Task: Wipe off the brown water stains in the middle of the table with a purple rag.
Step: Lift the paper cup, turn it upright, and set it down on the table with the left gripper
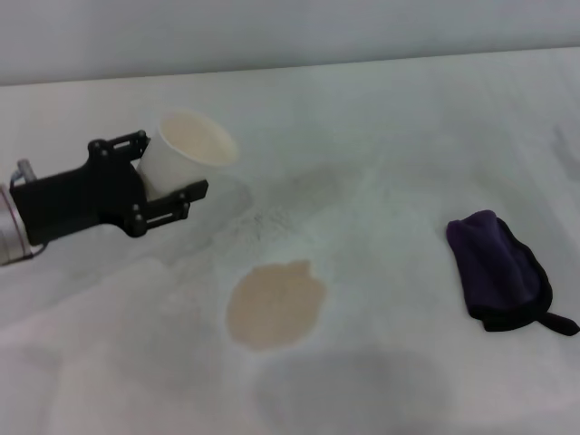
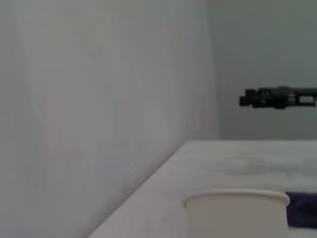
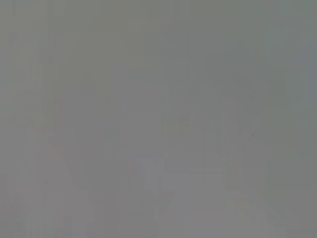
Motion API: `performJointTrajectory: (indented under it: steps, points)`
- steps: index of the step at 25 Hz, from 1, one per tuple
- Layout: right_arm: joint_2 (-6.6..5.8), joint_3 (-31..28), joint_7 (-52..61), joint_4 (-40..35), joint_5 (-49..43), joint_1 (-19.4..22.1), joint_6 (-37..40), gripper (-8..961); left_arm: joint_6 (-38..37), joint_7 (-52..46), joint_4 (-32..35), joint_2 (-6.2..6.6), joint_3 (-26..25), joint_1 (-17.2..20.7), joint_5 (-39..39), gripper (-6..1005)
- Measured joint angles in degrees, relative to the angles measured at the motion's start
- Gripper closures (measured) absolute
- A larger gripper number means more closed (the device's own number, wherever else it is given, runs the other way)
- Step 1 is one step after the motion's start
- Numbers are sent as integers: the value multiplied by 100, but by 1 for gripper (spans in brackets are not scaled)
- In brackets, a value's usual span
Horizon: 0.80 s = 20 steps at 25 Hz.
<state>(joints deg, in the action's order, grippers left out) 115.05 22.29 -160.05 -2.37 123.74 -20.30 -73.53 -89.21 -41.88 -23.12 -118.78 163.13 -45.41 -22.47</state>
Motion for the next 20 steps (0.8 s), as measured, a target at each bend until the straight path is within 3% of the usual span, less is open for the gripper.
performJointTrajectory:
  steps: [11,20]
  points:
    - [0,81,0,-35,0,-25,7,97,1090,14,1200,-27,-8,761,-106,332]
    - [0,83,0,-33,1,-5,6,97,1418,184,1302,-25,-9,1043,-97,331]
